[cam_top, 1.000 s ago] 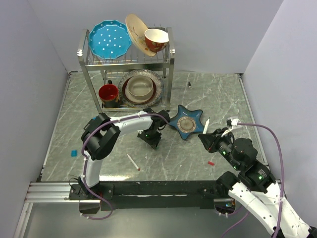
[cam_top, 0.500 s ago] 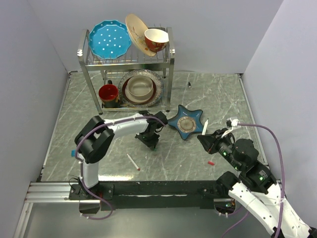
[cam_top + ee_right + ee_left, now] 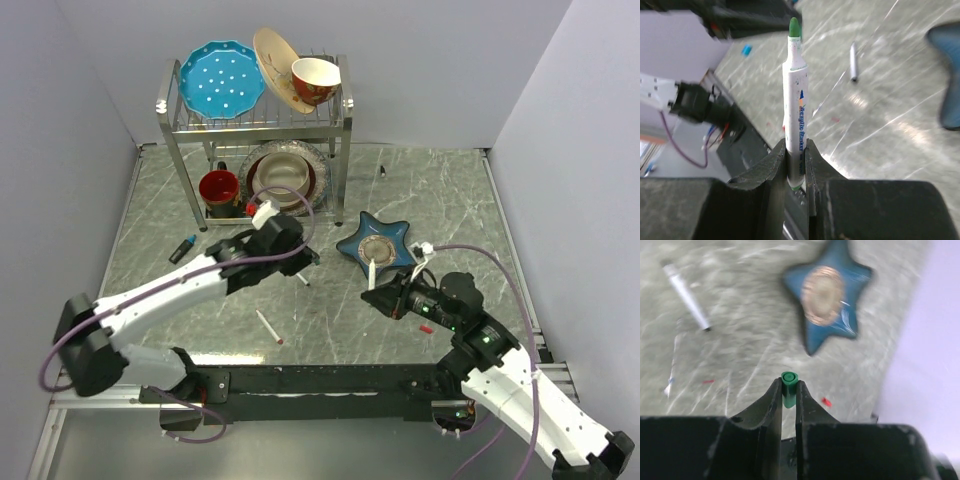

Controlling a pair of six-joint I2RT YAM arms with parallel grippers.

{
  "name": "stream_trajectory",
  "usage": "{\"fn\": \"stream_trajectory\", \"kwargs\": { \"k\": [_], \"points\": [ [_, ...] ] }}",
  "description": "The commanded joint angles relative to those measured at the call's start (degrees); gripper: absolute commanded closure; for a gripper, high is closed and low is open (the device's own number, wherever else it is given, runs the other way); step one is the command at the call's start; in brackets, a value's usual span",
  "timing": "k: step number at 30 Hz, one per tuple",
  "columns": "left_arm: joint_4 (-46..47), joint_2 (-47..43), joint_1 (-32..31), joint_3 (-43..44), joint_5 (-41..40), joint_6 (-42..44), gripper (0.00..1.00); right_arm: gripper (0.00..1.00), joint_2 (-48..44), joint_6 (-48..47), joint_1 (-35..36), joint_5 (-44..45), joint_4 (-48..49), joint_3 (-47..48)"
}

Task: Insert the pens into the pen caps

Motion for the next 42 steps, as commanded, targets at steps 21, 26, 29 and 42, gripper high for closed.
{"fn": "stream_trajectory", "kwargs": {
  "k": [21,26,29,42],
  "points": [
    [36.26,-17.53,-0.24,-14.38,15.11,22.94,0.99,1.00,18.00,5.70,10.72,-4.94,24.43,1.63],
    [36.43,-17.97,-0.15,-14.38,17.30,23.73,0.99,1.00,17.21,5.88,11.34,-3.61,23.55,1.81],
    [36.78,-17.97,-0.24,-14.64,18.18,23.64,0.99,1.00,17.65,5.97,11.60,-3.43,23.63,2.16],
    [37.40,-17.36,-0.24,-15.87,19.07,23.82,0.99,1.00,18.53,6.06,12.39,-2.99,23.63,3.83]
  ]
}}
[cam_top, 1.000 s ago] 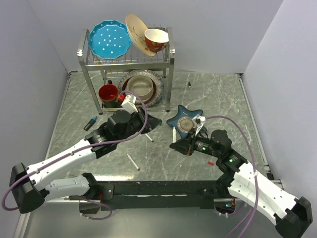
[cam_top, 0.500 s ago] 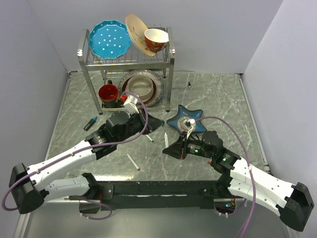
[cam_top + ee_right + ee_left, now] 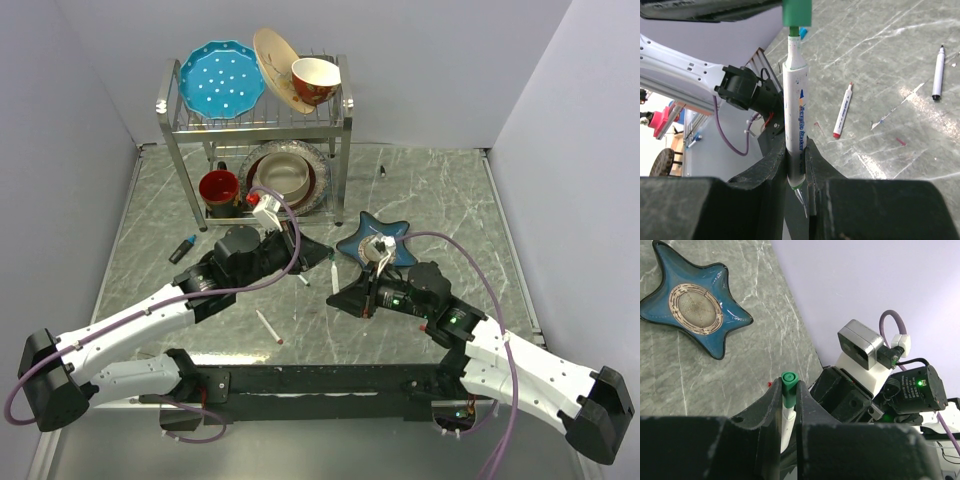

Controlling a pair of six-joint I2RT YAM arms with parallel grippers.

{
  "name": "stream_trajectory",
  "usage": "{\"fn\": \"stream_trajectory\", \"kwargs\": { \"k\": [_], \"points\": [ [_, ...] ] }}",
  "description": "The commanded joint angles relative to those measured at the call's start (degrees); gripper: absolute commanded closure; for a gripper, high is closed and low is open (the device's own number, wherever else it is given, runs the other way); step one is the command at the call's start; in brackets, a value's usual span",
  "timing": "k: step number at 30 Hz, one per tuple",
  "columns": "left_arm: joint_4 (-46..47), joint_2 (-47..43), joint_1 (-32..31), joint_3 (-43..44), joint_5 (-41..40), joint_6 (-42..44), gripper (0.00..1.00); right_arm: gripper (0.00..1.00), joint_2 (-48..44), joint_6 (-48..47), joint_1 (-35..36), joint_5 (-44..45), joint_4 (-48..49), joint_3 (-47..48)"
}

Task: Insert the pens into the pen caps

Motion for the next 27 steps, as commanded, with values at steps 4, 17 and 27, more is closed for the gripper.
{"fn": "stream_trajectory", "kwargs": {
  "k": [4,17,27],
  "points": [
    [3.94,-1.32,-0.22,-1.47,2.11,1.24,0.99,1.00,0.63,0.05,0.61,0.87,1.75,3.44],
    [6.40,-2.55,-0.31,-6.65,10.28,2.38,0.99,1.00,-0.24,-3.20,0.70,6.94,-4.04,7.30],
    [8.51,-4.56,-0.31,-4.64,15.91,5.54,0.41,1.00,-2.00,-5.32,0.61,-1.58,-3.61,7.40]
  ]
}}
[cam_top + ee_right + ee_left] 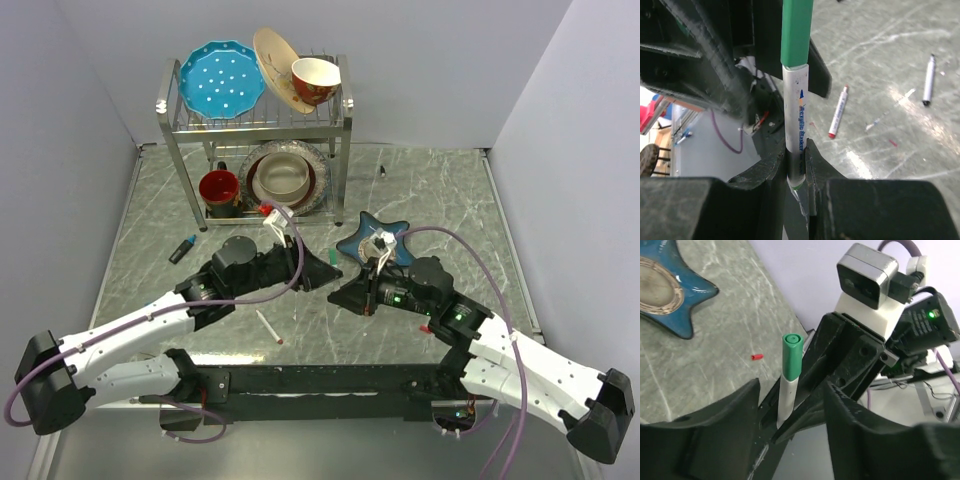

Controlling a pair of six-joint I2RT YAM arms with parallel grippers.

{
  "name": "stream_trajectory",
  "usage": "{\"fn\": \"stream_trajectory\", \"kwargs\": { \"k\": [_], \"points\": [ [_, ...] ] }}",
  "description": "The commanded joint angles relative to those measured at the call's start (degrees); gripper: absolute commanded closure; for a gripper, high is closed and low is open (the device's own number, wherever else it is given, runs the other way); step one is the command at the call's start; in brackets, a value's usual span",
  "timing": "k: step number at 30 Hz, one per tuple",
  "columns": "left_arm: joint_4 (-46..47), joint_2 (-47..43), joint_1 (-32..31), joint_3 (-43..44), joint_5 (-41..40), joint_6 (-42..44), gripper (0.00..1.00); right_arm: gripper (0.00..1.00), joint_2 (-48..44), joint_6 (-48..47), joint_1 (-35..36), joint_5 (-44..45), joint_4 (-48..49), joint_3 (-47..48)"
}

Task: Insert the pens into the pen caps

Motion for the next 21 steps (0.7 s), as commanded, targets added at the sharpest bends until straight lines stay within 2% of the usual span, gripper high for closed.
{"fn": "stream_trajectory", "kwargs": {
  "k": [1,4,7,14,21],
  "points": [
    [1.60,-4.08,-0.17,1.75,4.17,2.33,0.39,1.00,-2.33,-1.12,-0.17,-3.51,3.76,1.78],
    [0.65,-5.50,-0.17,3.24,3.82,3.47,0.31,1.00,-3.30,-0.24,-0.17,-5.18,4.81,0.90],
    [-0.94,-5.85,-0.09,5.17,2.86,6.10,0.30,1.00,-3.30,0.20,-0.09,-7.20,5.34,0.89],
    [-1.12,-4.19,-0.09,6.93,3.81,8.40,0.33,1.00,-3.74,0.73,0.44,-8.87,5.69,0.81],
    [-0.41,-1.37,-0.17,8.07,5.40,8.57,0.41,1.00,-3.65,0.03,0.53,-9.49,5.08,1.69]
  ]
}}
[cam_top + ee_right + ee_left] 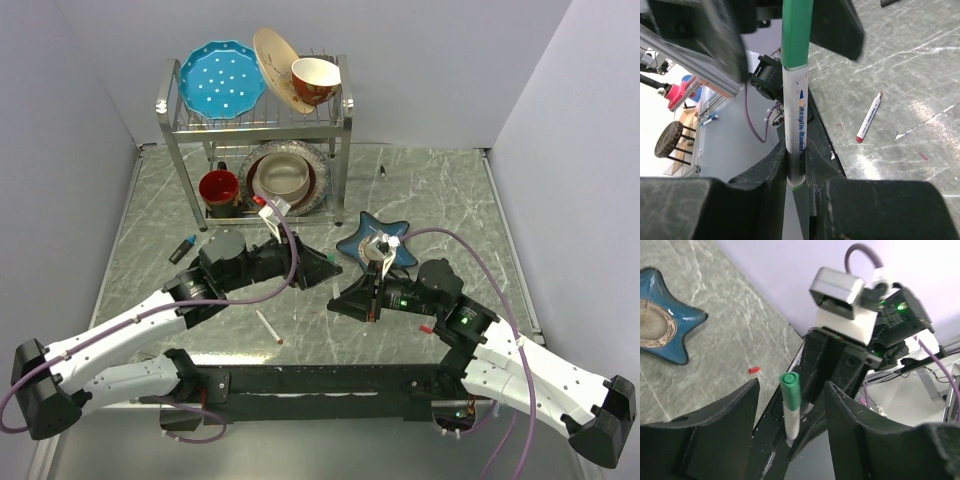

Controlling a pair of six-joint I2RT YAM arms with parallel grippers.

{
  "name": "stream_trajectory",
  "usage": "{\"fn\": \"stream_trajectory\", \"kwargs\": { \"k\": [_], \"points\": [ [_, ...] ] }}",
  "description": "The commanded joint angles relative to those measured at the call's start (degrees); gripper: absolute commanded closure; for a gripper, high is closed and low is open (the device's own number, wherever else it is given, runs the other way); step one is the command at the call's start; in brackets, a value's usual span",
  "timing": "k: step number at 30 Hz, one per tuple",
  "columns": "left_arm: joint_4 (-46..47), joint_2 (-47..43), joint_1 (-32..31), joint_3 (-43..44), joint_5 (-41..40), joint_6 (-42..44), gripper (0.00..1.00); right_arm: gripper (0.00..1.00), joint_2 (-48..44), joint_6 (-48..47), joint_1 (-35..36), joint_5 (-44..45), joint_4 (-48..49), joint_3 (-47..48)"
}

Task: Insert the pens into the pen caps

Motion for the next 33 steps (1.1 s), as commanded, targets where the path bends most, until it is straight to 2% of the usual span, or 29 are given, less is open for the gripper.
{"fn": "stream_trajectory", "kwargs": {
  "k": [1,8,16,19,20,22,23,26,29,33],
  "points": [
    [1.97,0.88,0.00,3.09,1.77,1.47,0.41,1.00,-0.66,-0.46,0.36,-1.58,2.32,1.75],
    [1.71,0.44,-0.09,3.79,0.46,1.99,0.37,1.00,-0.31,-0.37,0.44,-1.93,2.59,1.75],
    [1.35,-0.26,-0.09,3.89,-0.68,2.35,0.45,1.00,-1.10,0.07,0.44,-1.84,2.24,1.58],
    [2.49,-0.79,0.00,3.01,-0.60,1.91,0.54,1.00,-1.27,0.16,0.44,-1.84,2.41,1.49],
    [2.76,-0.88,0.00,2.74,-0.43,1.73,0.63,1.00,-1.36,0.16,0.44,-1.93,2.50,1.49],
    [3.89,-0.97,0.00,1.87,1.06,1.38,0.73,1.00,-1.45,0.07,0.44,-1.67,2.76,1.75],
    [4.69,-0.88,-0.09,1.51,2.20,0.77,0.84,1.00,-1.54,0.07,0.44,-1.58,2.85,1.84],
    [8.19,-0.18,0.00,-0.42,6.58,-1.85,0.99,1.00,-1.62,-0.02,0.53,-0.96,3.90,3.24],
    [11.71,0.70,-0.09,-2.61,10.72,-4.85,0.99,1.00,-1.10,-0.54,0.36,0.09,3.73,5.70],
    [14.01,-1.75,-0.17,-7.17,11.71,-6.97,0.99,1.00,-1.53,-1.77,0.44,2.81,4.96,7.73]
  ]
}}
